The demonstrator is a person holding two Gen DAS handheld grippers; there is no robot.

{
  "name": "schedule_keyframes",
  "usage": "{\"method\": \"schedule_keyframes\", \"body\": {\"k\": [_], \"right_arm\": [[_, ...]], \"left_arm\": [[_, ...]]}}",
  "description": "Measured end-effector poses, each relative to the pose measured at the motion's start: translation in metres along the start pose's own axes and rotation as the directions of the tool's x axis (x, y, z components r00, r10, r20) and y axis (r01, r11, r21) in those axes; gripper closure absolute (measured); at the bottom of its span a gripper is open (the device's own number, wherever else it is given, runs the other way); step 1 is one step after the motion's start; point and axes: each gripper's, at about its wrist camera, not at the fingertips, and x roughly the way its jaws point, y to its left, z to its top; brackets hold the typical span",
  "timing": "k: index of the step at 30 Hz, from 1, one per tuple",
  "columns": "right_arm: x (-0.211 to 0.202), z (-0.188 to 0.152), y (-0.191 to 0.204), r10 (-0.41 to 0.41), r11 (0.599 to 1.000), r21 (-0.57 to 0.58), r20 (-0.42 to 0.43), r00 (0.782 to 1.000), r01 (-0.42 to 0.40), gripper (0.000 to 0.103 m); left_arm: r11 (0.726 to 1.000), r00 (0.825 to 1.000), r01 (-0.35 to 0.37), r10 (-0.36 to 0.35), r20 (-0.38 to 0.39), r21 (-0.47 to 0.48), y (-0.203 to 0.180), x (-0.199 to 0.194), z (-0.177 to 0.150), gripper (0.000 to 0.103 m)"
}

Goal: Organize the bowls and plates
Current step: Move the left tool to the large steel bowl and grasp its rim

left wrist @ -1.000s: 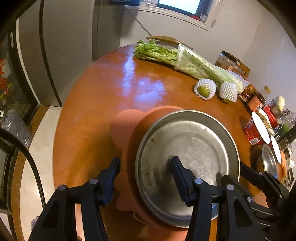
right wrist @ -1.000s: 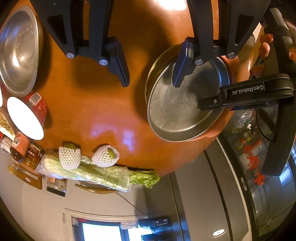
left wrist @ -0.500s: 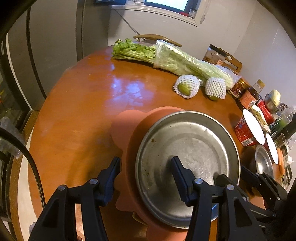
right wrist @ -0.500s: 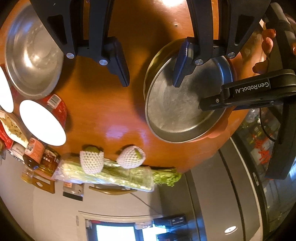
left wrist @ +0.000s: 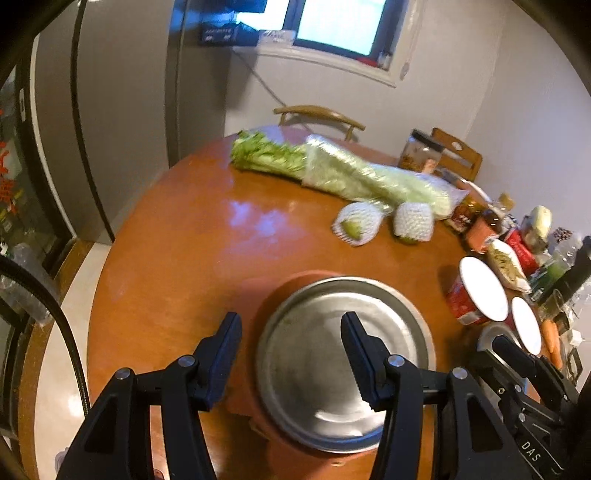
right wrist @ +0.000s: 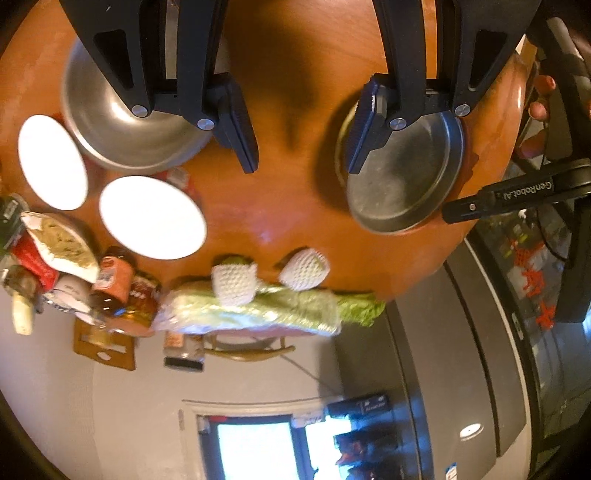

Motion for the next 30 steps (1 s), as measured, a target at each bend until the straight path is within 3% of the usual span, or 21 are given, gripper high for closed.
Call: {"method": "schedule_keyframes", "body": {"k": [13, 22, 30], "right_arm": [[-0.075, -0.020, -0.078, -0.102, 0.991, 0.099, 0.092, 0.990, 0.093, 0.048], [-0.093, -0.044, -0.133, -0.171, 0.973, 0.166, 0.065, 0.983, 0.159, 0.048], [-0.080, -0.061, -0.157, -0.160, 0.971, 0.179, 0.004, 0.987, 0.157, 0.048]], "left_arm": [[0.988, 0.994, 0.113, -0.112, -0.017, 0.109, -0.103, -0.008, -0.015, 0.047], [0.976, 0.987, 0.152, -0.143, -0.066, 0.158, -0.159, 0.011, -0.032, 0.047], [0.973, 0.984, 0.149, -0.129, -0.121, 0.178, -0.185, 0.039, -0.045, 0.047]]}}
